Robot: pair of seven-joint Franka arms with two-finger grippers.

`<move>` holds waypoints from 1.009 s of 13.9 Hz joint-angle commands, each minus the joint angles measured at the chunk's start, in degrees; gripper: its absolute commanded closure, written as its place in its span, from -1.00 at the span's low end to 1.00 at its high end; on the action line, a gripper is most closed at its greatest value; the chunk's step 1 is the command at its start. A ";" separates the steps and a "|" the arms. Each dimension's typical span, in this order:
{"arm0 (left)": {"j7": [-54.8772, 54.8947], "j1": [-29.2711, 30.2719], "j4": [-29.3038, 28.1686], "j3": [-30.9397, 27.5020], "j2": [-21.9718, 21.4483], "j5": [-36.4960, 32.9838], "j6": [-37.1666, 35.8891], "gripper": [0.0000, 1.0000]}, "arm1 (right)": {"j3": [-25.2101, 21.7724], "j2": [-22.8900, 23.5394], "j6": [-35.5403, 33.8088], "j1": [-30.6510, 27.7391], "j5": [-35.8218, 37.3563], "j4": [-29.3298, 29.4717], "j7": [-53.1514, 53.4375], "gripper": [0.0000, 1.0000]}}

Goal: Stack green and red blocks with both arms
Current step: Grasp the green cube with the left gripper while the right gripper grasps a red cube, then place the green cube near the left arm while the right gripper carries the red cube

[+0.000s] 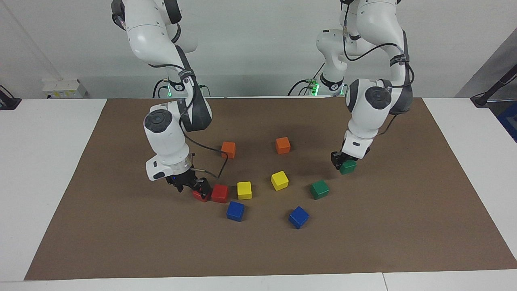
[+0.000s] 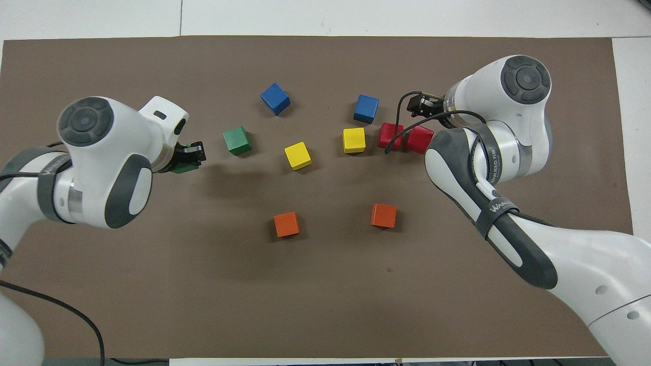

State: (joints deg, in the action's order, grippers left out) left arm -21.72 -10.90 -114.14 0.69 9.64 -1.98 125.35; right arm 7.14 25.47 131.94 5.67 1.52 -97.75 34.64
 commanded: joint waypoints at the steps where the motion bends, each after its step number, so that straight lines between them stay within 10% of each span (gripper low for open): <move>1: 8.85 7.35 -1.96 0.54 -1.29 -0.75 -0.37 1.00 | 0.50 -0.95 5.67 -0.23 0.14 -4.62 1.31 -1.00; 14: 30.24 23.73 -8.21 0.54 3.27 2.24 10.43 1.00 | 0.50 -2.01 9.21 -0.14 0.15 -9.30 0.78 -1.00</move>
State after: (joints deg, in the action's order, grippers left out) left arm 6.86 11.95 -121.84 0.64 12.78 -0.79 133.97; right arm 7.33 25.20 139.69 5.80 1.52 -104.80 34.65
